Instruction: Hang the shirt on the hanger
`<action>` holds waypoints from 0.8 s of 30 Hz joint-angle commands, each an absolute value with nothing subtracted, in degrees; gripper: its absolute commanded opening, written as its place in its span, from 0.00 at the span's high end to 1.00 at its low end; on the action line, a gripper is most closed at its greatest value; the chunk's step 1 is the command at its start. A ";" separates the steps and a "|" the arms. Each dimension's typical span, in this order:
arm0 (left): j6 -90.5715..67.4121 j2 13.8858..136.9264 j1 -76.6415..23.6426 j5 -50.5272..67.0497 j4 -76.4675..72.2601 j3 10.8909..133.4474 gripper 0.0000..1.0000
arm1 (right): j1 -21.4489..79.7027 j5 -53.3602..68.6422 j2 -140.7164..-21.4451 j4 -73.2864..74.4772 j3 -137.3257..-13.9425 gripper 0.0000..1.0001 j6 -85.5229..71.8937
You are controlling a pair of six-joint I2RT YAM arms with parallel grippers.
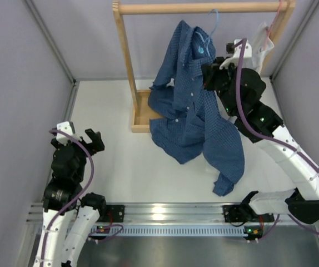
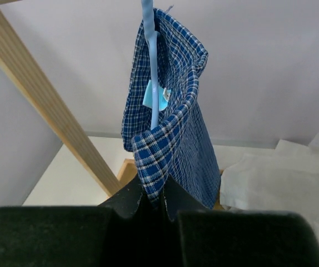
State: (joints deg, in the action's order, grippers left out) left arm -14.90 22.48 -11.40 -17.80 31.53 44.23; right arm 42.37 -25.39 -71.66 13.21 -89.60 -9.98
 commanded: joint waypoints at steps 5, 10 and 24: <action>-15.82 24.61 -6.77 -13.01 30.06 43.86 0.02 | 43.95 -30.94 -82.78 26.36 -110.87 1.00 -12.75; -15.73 24.26 -6.77 -13.01 30.06 43.68 0.02 | 45.17 -30.14 -93.05 33.66 -125.31 1.00 -12.04; -16.00 24.61 -6.77 -12.75 30.06 43.59 0.02 | 50.10 -36.47 -110.91 32.96 -144.23 1.00 -9.32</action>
